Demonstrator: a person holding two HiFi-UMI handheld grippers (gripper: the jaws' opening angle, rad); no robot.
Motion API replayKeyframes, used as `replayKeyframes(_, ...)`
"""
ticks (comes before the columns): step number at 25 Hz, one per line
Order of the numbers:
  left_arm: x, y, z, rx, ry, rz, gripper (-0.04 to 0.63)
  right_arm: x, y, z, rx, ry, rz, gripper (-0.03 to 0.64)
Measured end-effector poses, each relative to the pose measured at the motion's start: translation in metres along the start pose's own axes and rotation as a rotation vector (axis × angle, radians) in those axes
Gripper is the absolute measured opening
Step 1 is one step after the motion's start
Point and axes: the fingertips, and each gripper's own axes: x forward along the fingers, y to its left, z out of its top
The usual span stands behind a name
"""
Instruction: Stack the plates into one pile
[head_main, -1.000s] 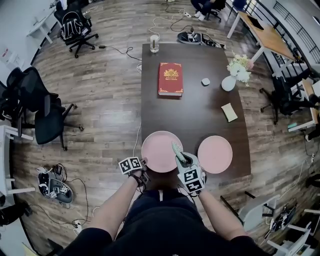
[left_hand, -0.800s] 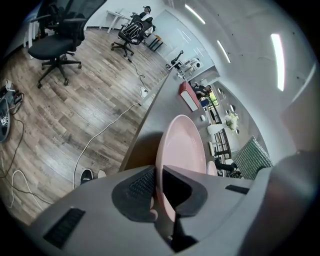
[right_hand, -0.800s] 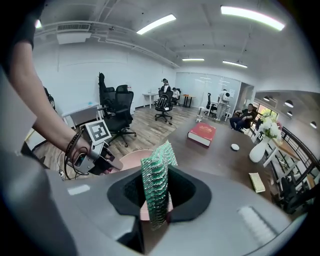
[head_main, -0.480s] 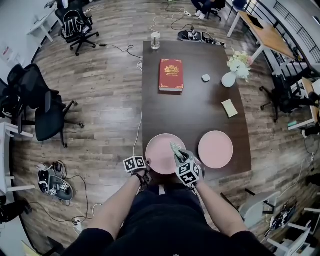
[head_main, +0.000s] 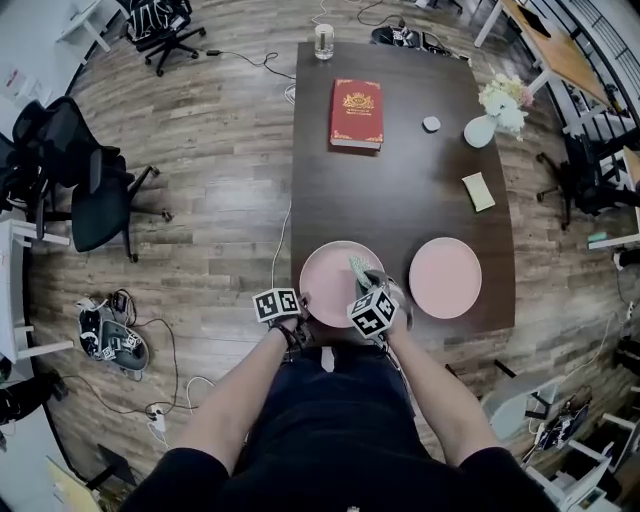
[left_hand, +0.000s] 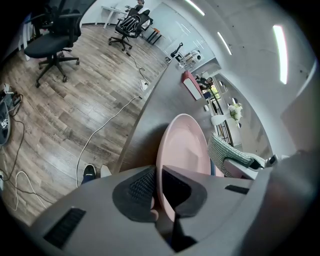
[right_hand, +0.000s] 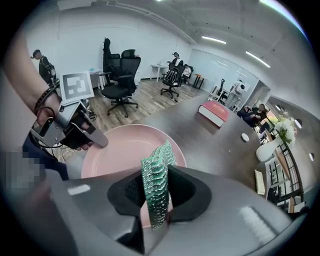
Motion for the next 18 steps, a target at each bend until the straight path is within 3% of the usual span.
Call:
replayKeyframes(9,0.000,0.003,-0.005,-0.006,-0.005,-0.002,0.012,0.046,0.022,-0.004,-0.124,0.120,0.028,0.086)
replayKeyframes(18,-0.002,0.002,-0.008,0.003,-0.002,0.001,0.012,0.070,0.035,-0.007,-0.095,0.167,0.114,0.086)
